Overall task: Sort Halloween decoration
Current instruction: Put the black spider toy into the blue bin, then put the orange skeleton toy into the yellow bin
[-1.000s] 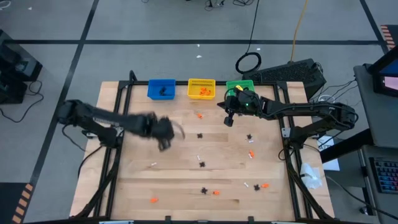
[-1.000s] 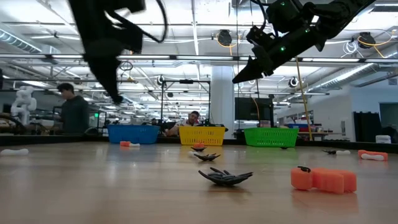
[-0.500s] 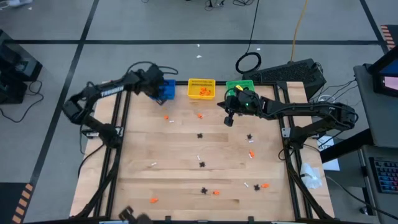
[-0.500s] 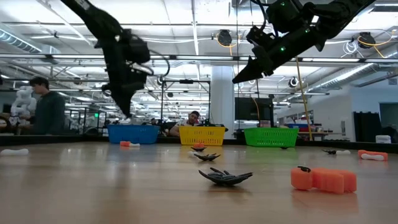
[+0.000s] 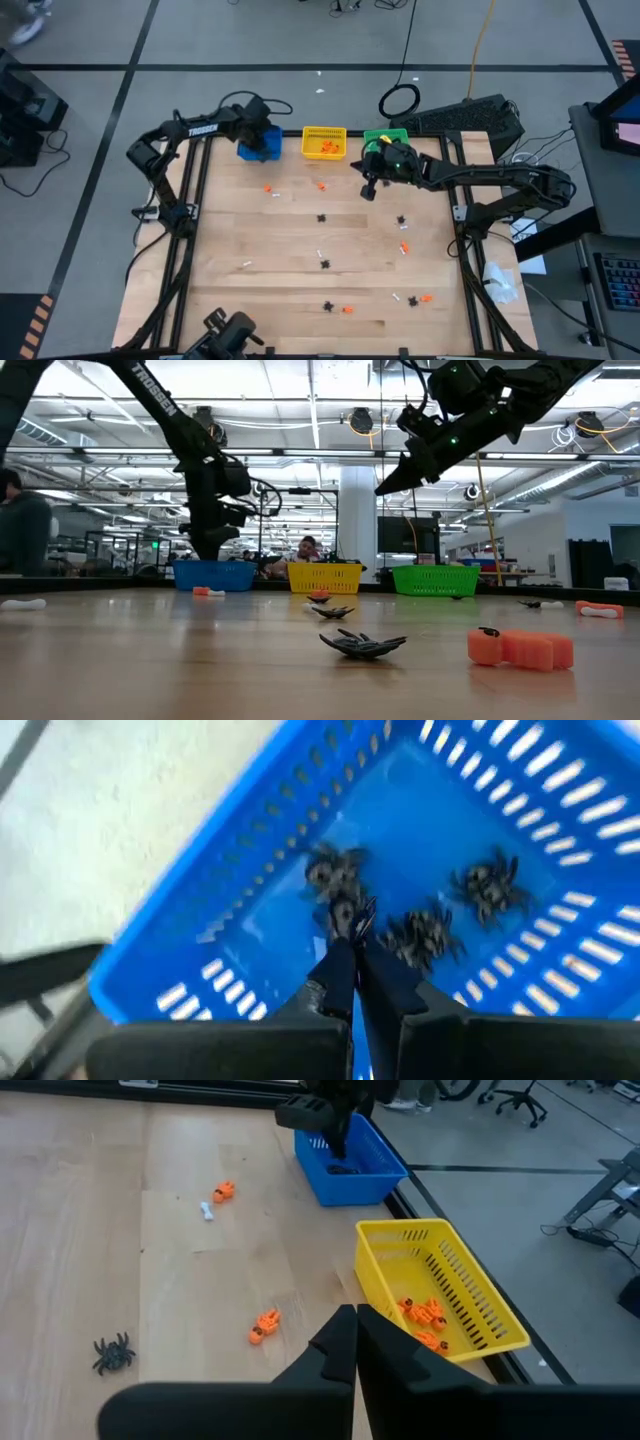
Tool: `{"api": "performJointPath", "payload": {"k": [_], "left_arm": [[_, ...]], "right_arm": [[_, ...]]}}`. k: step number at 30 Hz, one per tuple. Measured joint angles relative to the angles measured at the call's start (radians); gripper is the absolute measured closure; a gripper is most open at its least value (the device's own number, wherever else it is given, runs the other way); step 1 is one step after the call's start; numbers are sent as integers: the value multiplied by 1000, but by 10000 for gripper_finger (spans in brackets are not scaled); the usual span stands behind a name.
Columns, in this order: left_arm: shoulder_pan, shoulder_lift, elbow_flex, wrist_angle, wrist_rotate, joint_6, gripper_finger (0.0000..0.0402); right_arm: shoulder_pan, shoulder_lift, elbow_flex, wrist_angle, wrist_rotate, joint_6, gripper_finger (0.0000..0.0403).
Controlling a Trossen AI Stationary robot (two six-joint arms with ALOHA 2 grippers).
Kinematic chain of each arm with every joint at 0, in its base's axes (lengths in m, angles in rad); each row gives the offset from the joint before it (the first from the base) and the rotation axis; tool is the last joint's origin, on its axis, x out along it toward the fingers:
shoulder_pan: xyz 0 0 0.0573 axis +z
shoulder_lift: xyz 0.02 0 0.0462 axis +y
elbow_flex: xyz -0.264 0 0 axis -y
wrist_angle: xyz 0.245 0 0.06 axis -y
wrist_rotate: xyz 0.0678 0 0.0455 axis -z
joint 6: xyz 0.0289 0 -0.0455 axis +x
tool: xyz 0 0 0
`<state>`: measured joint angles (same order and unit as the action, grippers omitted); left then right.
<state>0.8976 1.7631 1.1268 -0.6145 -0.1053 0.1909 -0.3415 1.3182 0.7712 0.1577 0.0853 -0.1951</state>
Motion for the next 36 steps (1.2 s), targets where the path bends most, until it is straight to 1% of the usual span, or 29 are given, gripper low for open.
{"api": "performJointPath", "payload": {"k": [4,6,8,13,15,18,23,24,28,31,36], "left_arm": [[-1,1,1,10,2,67,394],[-1,0,1,9,2,78,385],[-1,0,1,9,2,76,368],[-1,0,1,12,1,81,309],[-11,0,1,21,0,62,300],[-44,-38,-5,59,-1,54,315],[-112,-117,-93,262,30,32,385],[-125,-135,-112,319,36,25,393],[-179,-234,-226,468,40,-4,394],[-225,-323,-329,575,42,-41,399],[-321,-475,-503,736,42,-55,400]], "right_arm": [[-10,0,0,0,0,0,403],[-14,0,0,1,0,0,403],[-20,0,0,3,0,-4,403],[-31,0,0,11,-2,-6,403],[-31,0,0,11,-3,-7,403],[-31,0,0,11,-4,-29,403],[-31,0,0,11,-4,-30,403],[-31,0,0,11,-4,-30,403],[-29,0,0,11,-4,-25,403],[-17,0,0,10,-4,7,403],[60,0,2,-43,-4,59,403]]}}
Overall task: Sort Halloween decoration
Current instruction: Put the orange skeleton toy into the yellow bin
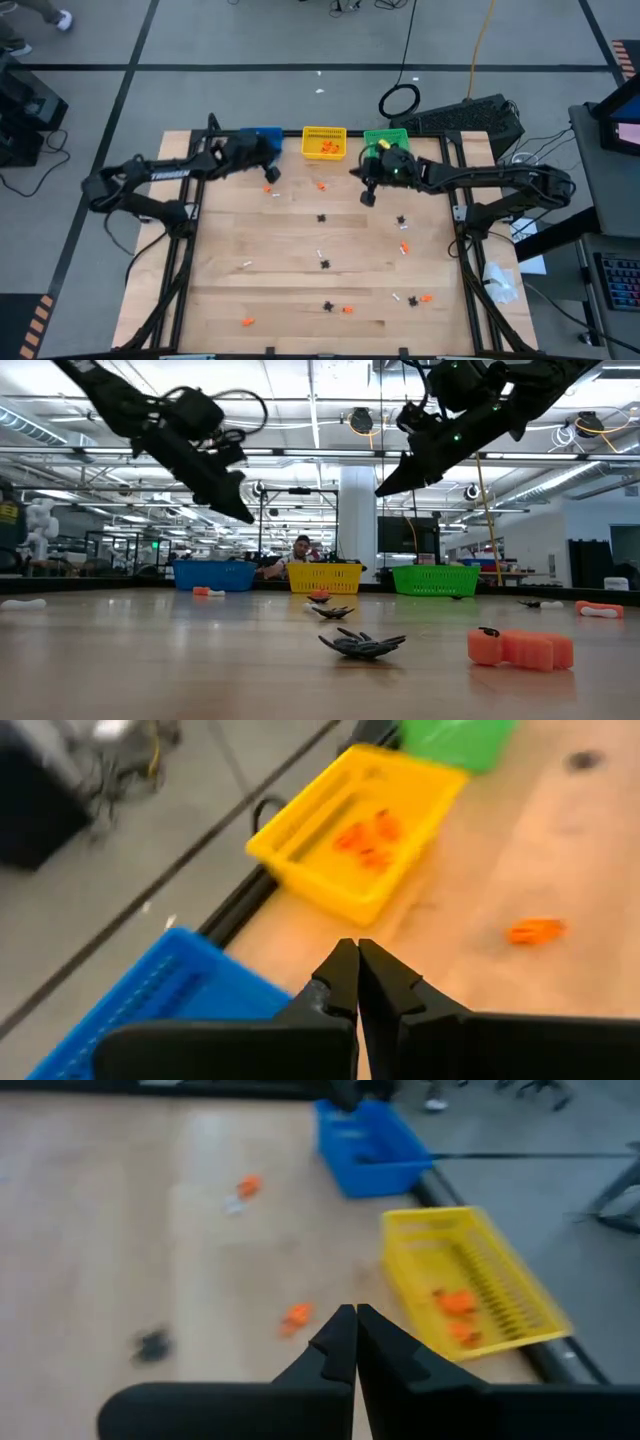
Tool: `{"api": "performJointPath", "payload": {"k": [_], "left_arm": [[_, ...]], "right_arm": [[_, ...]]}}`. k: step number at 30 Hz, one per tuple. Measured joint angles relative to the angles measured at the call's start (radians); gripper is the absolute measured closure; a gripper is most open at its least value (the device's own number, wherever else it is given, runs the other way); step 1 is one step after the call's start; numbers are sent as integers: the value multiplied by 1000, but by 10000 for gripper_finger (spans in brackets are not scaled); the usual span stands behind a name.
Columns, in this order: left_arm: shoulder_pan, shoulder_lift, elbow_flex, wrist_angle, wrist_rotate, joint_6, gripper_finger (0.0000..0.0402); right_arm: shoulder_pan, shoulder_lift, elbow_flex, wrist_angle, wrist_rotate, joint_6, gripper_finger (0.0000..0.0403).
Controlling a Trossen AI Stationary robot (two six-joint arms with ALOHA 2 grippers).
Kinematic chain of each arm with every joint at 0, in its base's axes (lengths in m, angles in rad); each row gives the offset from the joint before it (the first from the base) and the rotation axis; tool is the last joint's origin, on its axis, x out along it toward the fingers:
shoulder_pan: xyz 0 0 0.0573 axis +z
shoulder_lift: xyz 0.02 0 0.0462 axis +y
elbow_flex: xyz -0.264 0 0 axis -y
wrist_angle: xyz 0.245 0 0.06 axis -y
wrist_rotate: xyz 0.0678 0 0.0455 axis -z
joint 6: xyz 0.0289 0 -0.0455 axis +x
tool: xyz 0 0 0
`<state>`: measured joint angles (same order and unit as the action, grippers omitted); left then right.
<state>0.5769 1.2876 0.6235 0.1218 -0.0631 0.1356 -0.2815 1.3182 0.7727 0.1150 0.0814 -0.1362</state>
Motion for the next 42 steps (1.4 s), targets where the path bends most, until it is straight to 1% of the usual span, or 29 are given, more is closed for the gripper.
{"api": "performJointPath", "payload": {"k": [2,5,9,12,15,18,22,27,30,32,34,38,42], "left_arm": [[-42,-51,-61,87,0,0,401],[-106,-108,-147,203,0,-13,401],[-178,-140,-236,331,6,-37,401],[-226,-144,-290,396,8,-51,402],[-270,-144,-334,471,8,-52,402],[-309,-144,-384,566,18,-68,402],[-346,-144,-440,663,47,-104,402],[-383,-144,-469,676,48,-105,402],[-397,-144,-472,678,48,-105,402],[-404,-144,-472,689,44,-105,402],[-405,-144,-472,693,35,-105,402],[-405,-144,-472,692,32,-105,402],[-407,-144,-472,682,32,-105,402]], "right_arm": [[45,0,0,-25,5,21,403],[128,3,0,-44,65,85,403],[233,27,0,-43,76,184,403],[295,77,0,-28,76,253,400],[332,140,0,15,78,320,386],[344,209,0,76,79,367,360],[334,285,0,132,79,390,311],[295,344,0,201,83,411,249],[255,369,13,222,163,431,226],[220,385,34,217,214,435,219],[178,413,60,221,234,434,217],[100,509,133,217,206,439,218],[55,622,220,214,203,436,219]]}}
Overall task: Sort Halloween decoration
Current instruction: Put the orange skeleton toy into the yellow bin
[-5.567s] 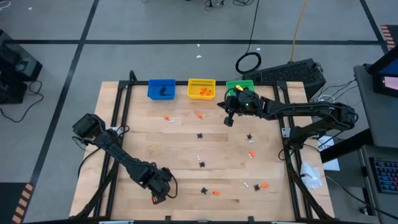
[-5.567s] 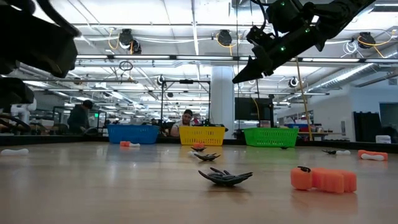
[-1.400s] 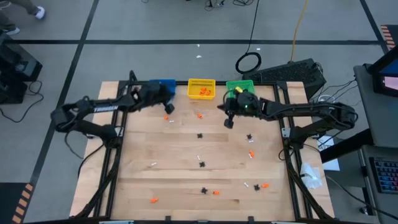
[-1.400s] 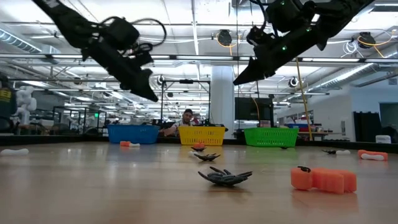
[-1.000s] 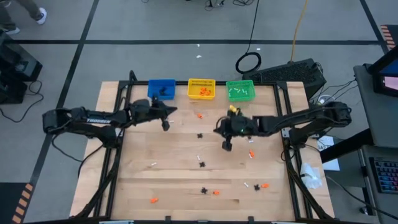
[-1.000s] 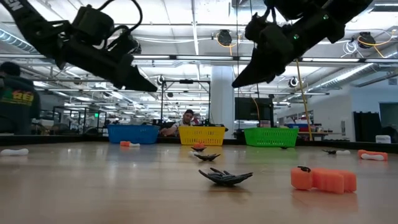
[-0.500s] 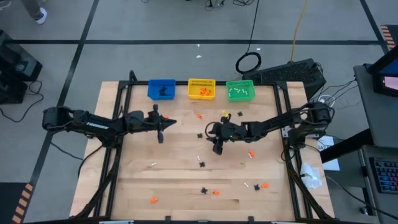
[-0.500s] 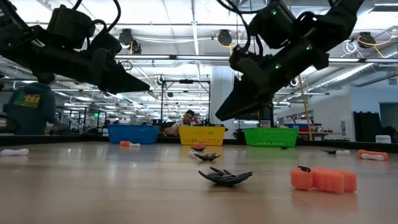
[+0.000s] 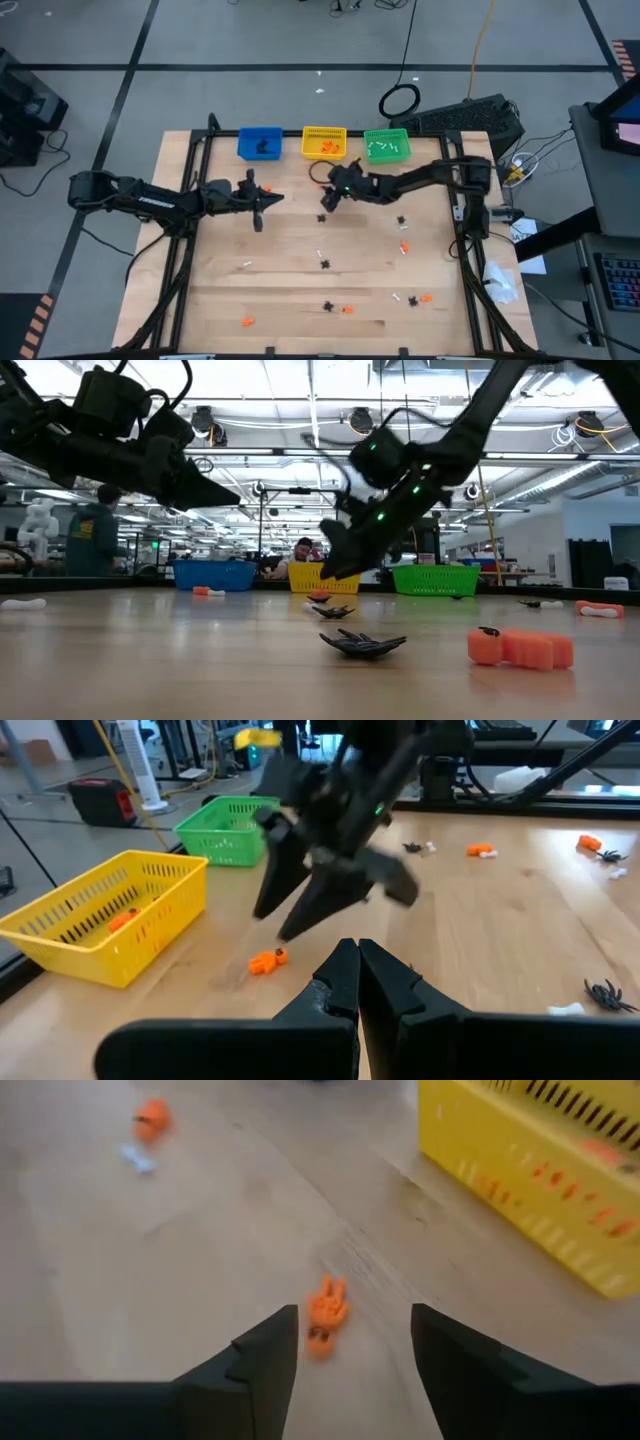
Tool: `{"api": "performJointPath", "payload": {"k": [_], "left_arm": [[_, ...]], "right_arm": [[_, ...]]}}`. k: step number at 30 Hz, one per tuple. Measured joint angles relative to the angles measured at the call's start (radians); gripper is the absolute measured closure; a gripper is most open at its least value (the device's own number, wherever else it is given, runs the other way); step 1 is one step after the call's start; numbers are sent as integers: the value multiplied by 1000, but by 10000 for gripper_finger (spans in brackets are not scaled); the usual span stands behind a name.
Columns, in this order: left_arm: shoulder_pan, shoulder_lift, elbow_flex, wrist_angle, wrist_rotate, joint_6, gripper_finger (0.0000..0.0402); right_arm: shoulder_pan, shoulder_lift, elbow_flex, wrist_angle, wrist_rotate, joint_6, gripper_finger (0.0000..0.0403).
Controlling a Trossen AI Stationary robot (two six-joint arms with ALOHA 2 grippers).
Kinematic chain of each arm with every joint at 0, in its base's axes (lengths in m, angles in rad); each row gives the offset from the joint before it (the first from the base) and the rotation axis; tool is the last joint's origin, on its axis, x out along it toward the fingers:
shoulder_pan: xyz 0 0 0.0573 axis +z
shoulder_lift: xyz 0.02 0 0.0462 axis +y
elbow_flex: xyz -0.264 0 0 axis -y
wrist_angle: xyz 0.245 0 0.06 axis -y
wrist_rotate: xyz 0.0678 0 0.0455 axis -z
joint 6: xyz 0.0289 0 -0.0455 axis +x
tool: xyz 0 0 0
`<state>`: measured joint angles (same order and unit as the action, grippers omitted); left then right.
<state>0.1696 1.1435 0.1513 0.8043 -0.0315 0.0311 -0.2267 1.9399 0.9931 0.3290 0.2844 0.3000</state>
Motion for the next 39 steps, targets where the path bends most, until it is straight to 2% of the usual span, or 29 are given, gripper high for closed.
{"api": "performJointPath", "payload": {"k": [2,6,11,14,20,22,32,39], "left_arm": [[0,0,0,-6,0,0,402],[-1,0,0,-17,-3,0,402],[-2,0,0,-32,-5,0,402],[-2,0,0,-35,-6,0,402],[-2,0,0,-35,-6,0,402],[-2,0,0,-35,-6,0,402],[-3,0,0,-35,-7,-3,402],[-3,1,0,-35,-7,-8,402]], "right_arm": [[-16,52,37,-8,-11,2,218],[-38,117,93,-1,-104,29,220],[-46,152,121,-4,-92,51,242],[-47,152,120,-18,-95,52,277],[-48,121,118,-48,-103,9,379],[-47,103,117,-56,-108,-9,395],[-91,-25,180,-154,-106,-96,400],[-212,-22,319,-258,-107,-232,402]]}}
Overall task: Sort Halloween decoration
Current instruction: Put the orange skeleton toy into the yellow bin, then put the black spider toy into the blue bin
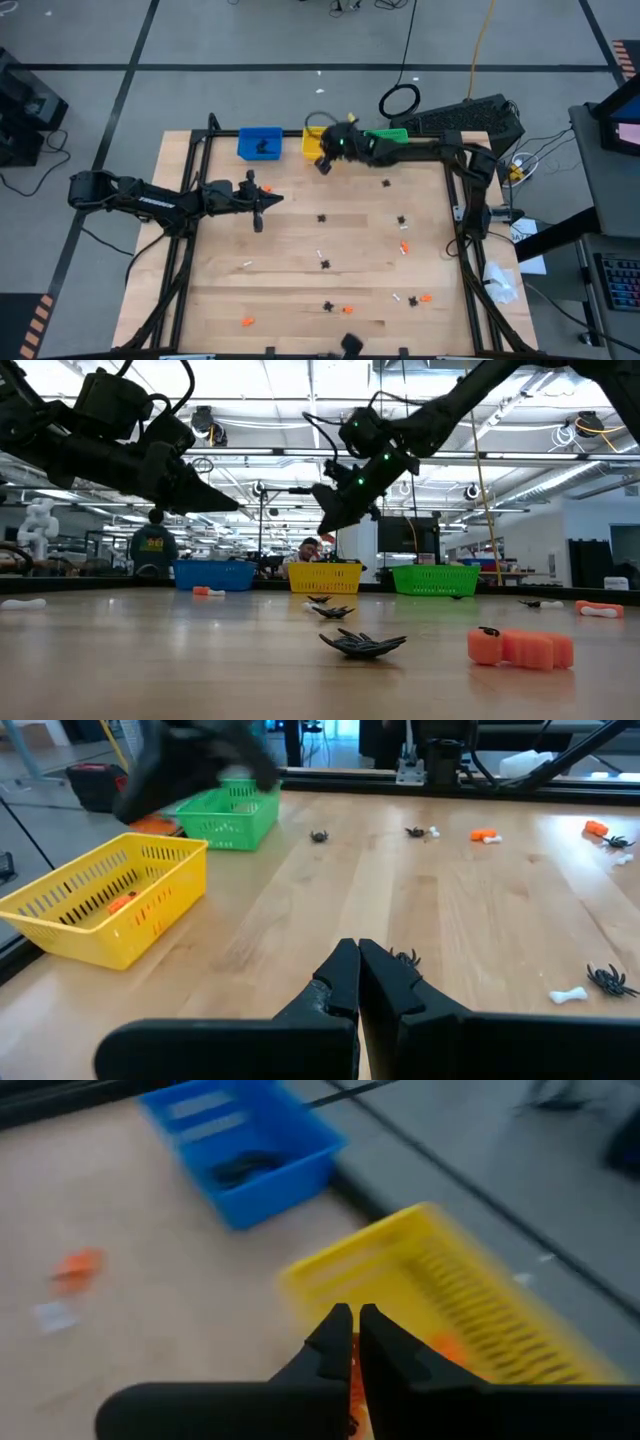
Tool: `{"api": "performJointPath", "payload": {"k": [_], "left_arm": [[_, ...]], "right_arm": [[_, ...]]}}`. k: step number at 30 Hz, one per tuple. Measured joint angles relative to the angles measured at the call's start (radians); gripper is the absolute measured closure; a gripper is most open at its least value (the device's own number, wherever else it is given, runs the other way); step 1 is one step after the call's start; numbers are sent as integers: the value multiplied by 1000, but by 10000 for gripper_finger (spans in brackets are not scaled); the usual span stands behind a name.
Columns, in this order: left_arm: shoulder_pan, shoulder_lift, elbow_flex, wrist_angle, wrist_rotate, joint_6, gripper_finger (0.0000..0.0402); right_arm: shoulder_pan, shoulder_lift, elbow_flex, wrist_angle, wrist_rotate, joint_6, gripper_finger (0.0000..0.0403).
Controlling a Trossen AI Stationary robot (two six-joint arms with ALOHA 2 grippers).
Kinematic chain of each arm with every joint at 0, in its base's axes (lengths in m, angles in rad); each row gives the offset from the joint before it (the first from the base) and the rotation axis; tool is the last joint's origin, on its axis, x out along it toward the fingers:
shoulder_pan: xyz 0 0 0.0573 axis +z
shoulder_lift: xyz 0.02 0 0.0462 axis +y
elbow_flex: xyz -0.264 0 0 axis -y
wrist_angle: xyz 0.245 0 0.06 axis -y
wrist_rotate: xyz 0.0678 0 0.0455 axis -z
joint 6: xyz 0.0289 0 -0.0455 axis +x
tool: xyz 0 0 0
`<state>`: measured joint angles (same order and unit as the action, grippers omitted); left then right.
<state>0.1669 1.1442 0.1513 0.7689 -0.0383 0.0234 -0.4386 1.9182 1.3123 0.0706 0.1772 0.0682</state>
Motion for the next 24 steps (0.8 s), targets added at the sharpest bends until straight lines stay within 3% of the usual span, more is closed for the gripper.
{"api": "performJointPath", "payload": {"k": [2,8,14,24], "left_arm": [[0,0,0,0,0,-11,402],[0,0,0,0,0,-16,402],[0,0,0,0,0,-12,402],[0,0,0,-4,-4,-11,402]], "right_arm": [[-46,12,9,-3,-15,-28,402],[-160,59,16,1,-202,-18,403],[-172,95,13,-1,-209,-25,392],[-169,60,15,-47,-206,-29,291]]}}
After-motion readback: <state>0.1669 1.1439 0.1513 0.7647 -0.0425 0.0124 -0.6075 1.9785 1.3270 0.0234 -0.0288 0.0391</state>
